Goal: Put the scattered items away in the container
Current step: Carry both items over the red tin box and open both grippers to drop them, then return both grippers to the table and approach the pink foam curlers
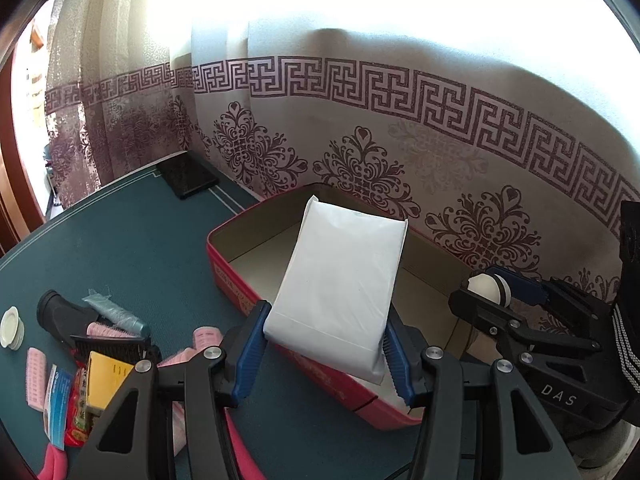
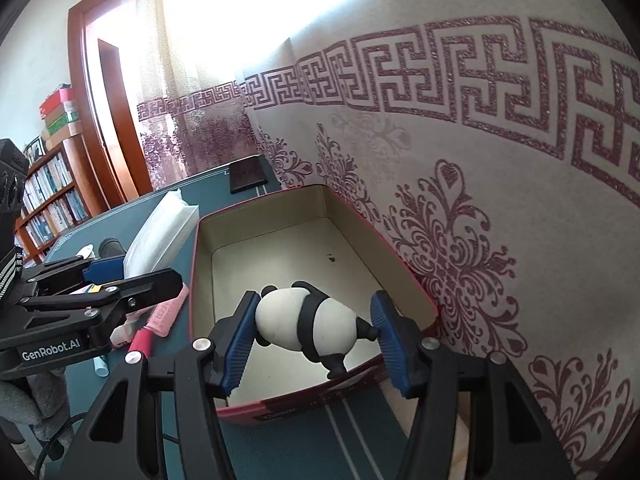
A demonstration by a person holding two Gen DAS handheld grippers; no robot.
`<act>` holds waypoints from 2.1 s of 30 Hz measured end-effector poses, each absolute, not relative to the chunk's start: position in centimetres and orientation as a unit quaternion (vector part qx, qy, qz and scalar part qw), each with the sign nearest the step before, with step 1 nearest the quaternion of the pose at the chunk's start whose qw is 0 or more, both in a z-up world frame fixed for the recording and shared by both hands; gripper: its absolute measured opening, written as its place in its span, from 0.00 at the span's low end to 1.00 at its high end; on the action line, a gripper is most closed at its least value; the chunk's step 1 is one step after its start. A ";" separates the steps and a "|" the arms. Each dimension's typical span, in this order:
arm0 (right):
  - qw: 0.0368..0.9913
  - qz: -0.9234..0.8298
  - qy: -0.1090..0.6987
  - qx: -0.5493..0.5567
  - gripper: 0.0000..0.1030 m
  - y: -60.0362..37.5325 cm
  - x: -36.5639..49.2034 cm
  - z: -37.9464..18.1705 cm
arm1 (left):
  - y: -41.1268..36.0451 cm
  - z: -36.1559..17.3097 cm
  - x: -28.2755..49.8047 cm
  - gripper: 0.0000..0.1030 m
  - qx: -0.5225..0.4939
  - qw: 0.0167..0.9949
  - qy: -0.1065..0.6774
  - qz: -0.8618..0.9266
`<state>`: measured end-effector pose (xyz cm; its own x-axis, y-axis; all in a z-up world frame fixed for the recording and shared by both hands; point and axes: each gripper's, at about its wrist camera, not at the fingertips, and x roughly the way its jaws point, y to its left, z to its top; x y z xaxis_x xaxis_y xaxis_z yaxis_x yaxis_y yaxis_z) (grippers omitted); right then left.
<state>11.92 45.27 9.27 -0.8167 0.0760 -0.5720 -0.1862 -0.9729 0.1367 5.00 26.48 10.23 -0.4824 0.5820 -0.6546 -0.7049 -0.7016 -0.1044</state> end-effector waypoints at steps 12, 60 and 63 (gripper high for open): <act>0.080 0.945 0.100 -0.299 0.59 46.7 11.6 8.8 | 29.2 9.6 4.1 0.54 -0.352 0.383 0.102 0.848; -0.065 0.940 0.068 -0.328 0.79 33.2 12.5 7.9 | 7.3 5.8 5.6 0.77 -0.392 0.186 -0.014 0.901; -0.081 0.936 0.053 -0.337 0.79 30.9 12.8 7.5 | 4.9 5.2 5.8 0.77 -0.392 0.170 -0.017 0.904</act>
<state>12.78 30.94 7.52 -0.7596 -0.1878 -0.6227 0.1160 -0.9812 0.1544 5.84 4.95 5.16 -0.6345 0.3206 -0.7033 -0.2939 -0.9416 -0.1642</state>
